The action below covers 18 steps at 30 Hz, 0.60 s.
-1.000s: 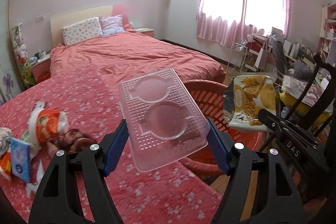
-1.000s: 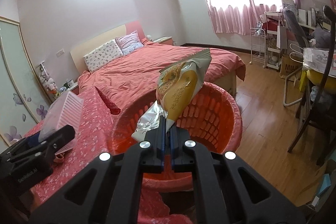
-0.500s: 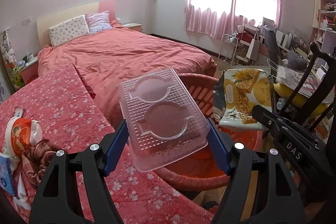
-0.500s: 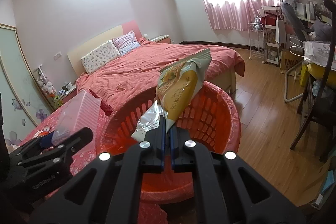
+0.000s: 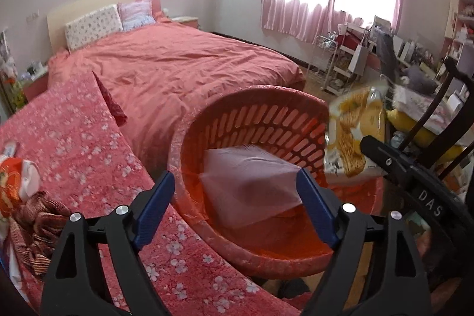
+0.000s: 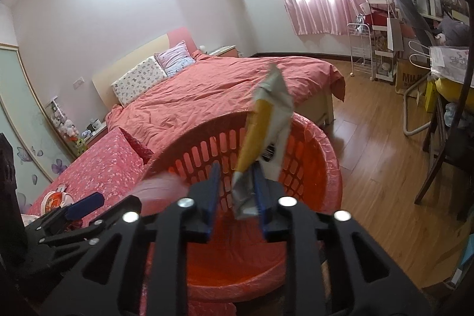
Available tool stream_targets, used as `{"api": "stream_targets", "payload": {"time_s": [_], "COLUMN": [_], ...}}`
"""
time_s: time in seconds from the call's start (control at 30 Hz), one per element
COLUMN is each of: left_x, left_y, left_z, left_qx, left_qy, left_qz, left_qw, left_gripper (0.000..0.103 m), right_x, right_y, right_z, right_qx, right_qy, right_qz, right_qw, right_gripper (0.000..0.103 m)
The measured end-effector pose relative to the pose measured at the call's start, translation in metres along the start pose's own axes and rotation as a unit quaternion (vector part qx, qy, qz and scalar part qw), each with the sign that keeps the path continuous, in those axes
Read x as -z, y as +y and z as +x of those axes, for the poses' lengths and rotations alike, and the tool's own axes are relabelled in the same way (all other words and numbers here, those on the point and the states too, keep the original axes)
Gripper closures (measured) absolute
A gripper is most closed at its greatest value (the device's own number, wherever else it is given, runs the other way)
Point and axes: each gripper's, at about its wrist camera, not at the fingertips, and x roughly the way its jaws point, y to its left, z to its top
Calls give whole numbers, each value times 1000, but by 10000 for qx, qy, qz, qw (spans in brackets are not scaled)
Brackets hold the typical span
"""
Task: Collect trash
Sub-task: 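Carry both items over the orange basket and open both tools to drop them, then grasp the brown checked cloth with the right tool while the left tool grasps the white tissue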
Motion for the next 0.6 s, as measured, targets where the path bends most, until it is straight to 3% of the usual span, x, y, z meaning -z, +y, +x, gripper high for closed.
{"api": "stream_targets", "payload": {"time_s": [0.43, 0.6], "left_x": [0, 6], "left_y": [28, 45], "left_z": [-27, -57], "left_qx": [-328, -536], "left_qy": [-113, -216], "left_qz": [-431, -513], "left_qw": [9985, 9970], "left_gripper": [19, 19], "right_x": [-2, -2], "right_y": [14, 29], "right_z": [-11, -28], "right_qx": [-82, -98], "right_qy": [63, -25], "right_qz": [-316, -386], "right_qw": [9994, 9992], "right_gripper": [69, 59]}}
